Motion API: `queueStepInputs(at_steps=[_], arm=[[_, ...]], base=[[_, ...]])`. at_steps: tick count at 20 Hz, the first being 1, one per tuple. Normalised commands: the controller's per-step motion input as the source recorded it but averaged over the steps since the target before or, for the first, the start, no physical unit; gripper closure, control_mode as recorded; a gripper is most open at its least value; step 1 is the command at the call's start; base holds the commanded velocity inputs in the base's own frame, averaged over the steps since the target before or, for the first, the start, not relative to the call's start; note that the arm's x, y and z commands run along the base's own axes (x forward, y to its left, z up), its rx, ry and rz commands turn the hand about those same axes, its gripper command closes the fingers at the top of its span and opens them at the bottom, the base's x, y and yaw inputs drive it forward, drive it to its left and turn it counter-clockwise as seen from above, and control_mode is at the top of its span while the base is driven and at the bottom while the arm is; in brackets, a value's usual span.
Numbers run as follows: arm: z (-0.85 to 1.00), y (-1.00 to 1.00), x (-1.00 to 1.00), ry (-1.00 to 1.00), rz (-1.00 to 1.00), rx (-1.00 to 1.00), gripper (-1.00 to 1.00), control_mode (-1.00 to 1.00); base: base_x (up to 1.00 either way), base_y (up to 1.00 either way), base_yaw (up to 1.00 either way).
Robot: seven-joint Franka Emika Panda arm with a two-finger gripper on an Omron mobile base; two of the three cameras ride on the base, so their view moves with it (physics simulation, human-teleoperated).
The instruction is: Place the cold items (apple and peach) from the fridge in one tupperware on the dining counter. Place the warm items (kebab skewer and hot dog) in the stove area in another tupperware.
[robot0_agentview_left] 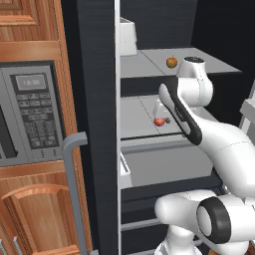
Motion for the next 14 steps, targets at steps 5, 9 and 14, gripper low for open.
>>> queueStepInputs(at_steps=[5, 9, 14], arm=[[-0.17, -0.05, -0.45, -0.18, -0.07, 0.0, -1.0, -1.0], [-0.25, -0.04, -0.58, -0.39, -0.27, 0.0, -1.0, -1.0], [0.0, -0.35, 0.61, 0.09, -0.12, 0.06, -1.0, -1.0]], base=[[0.0, 0.0, 0.0], [0.0, 0.0, 0.0], [0.0, 0.0, 0.0]])
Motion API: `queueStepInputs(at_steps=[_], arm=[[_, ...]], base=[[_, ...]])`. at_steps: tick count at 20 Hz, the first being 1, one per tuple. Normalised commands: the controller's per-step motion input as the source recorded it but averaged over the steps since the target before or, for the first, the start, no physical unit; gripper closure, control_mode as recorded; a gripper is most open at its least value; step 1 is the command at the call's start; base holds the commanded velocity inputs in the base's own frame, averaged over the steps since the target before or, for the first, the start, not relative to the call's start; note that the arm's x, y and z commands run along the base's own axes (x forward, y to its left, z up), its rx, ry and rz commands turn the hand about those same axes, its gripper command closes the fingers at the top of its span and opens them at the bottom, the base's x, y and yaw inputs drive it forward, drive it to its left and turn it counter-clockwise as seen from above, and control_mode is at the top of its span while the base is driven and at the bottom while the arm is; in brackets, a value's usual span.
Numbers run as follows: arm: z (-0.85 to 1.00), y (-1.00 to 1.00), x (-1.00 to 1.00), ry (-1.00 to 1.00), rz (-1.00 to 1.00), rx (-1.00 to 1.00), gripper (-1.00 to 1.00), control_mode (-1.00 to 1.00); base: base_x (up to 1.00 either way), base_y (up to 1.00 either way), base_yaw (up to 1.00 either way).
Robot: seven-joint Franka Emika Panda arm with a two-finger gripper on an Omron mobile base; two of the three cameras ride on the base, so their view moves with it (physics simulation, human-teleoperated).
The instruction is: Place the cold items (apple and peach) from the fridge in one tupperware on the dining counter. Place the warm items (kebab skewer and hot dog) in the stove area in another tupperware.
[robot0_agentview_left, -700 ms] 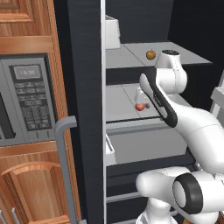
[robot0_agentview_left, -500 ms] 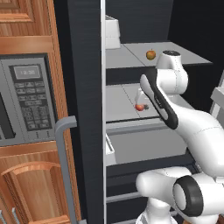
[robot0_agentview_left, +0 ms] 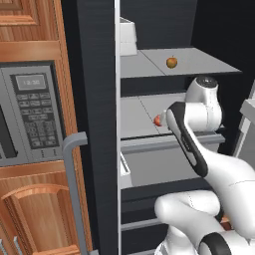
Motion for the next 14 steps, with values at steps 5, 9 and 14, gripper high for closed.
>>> queueStepInputs(at_steps=[5, 9, 14], arm=[[0.0, -0.26, 0.78, 0.13, -0.06, 0.07, -1.0, -1.0], [-0.18, 0.0, 0.56, 0.13, 0.0, 0.0, -1.0, -1.0], [-0.29, 0.01, 0.17, 0.01, 0.0, 0.0, -1.0, -1.0]], base=[[0.0, 0.0, 0.0], [0.0, 0.0, 0.0], [0.0, 0.0, 0.0]])
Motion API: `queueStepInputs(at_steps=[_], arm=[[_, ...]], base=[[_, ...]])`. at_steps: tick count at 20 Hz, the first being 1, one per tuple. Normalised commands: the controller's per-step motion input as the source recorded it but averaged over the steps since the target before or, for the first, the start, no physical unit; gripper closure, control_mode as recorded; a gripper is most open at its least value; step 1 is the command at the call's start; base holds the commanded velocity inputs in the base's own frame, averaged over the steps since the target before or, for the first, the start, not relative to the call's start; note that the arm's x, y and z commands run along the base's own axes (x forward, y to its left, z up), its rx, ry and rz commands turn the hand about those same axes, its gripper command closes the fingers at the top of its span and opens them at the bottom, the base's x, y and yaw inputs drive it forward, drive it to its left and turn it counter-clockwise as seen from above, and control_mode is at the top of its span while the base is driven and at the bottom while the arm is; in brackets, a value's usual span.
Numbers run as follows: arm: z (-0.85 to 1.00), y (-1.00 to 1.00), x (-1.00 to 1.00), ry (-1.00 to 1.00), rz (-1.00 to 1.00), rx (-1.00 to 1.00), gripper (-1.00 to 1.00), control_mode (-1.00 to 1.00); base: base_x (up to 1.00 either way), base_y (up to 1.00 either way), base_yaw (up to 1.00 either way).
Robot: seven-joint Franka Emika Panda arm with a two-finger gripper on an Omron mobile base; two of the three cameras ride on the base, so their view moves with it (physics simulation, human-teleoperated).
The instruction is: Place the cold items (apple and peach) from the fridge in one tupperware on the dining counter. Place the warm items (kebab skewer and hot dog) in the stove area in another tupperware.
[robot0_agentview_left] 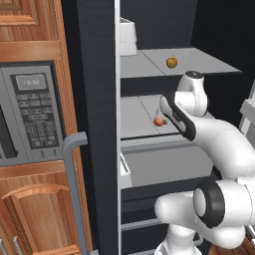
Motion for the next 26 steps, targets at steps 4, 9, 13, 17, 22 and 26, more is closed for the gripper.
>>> queueStepInputs(at_steps=[4, 9, 13, 17, 22, 26], arm=[[-0.19, 0.01, 0.17, 0.0, 0.0, 0.0, -1.0, -1.0], [-0.22, 0.03, 0.4, 0.0, 0.0, 0.0, -1.0, -1.0], [-0.11, 0.03, 0.37, 0.0, 0.0, 0.0, -1.0, -1.0], [-0.06, 0.0, 0.26, 0.0, 0.0, 0.0, -1.0, -1.0], [-0.15, 0.02, 0.31, 0.0, 0.0, 0.0, -1.0, -1.0], [-0.12, 0.0, 0.3, 0.0, 0.0, 0.0, -1.0, -1.0]], base=[[0.0, 0.0, 0.0], [0.0, 0.0, 0.0], [0.0, 0.0, 0.0], [0.0, 0.0, 0.0], [0.0, 0.0, 0.0], [0.0, 0.0, 0.0]])
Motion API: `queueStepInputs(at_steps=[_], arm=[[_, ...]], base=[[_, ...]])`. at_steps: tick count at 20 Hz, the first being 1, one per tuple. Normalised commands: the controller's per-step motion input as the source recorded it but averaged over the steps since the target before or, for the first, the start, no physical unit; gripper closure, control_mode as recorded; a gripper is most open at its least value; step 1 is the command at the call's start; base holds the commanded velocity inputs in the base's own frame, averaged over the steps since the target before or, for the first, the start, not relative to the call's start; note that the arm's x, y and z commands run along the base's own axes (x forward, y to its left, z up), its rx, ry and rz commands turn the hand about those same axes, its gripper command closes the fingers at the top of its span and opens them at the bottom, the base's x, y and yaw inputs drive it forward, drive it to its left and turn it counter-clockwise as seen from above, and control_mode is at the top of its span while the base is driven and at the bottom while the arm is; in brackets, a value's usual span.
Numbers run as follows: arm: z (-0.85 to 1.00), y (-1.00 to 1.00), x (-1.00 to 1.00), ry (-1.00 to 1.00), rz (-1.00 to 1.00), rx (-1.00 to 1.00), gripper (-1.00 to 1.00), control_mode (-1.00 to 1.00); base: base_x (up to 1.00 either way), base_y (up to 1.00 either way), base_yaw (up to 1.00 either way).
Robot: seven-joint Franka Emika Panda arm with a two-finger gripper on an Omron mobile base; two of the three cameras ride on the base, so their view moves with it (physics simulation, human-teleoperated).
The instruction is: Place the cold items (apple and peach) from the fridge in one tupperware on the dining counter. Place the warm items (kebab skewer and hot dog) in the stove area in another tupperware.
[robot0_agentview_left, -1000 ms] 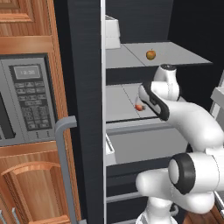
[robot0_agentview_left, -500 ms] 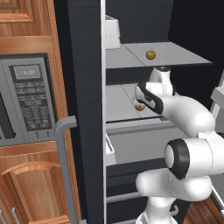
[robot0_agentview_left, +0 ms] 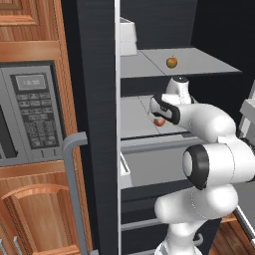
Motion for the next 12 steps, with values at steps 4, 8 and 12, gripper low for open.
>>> queueStepInputs(at_steps=[4, 8, 12], arm=[[-0.2, 0.0, 0.3, 0.0, 0.0, 0.0, -1.0, -1.0], [-0.19, 0.0, 0.31, 0.0, 0.0, 0.0, -1.0, -1.0], [-0.15, 0.0, 0.28, 0.0, 0.0, 0.0, -1.0, -1.0]], base=[[0.0, 0.0, 0.0], [0.0, 0.0, 0.0], [0.0, 0.0, 0.0]])
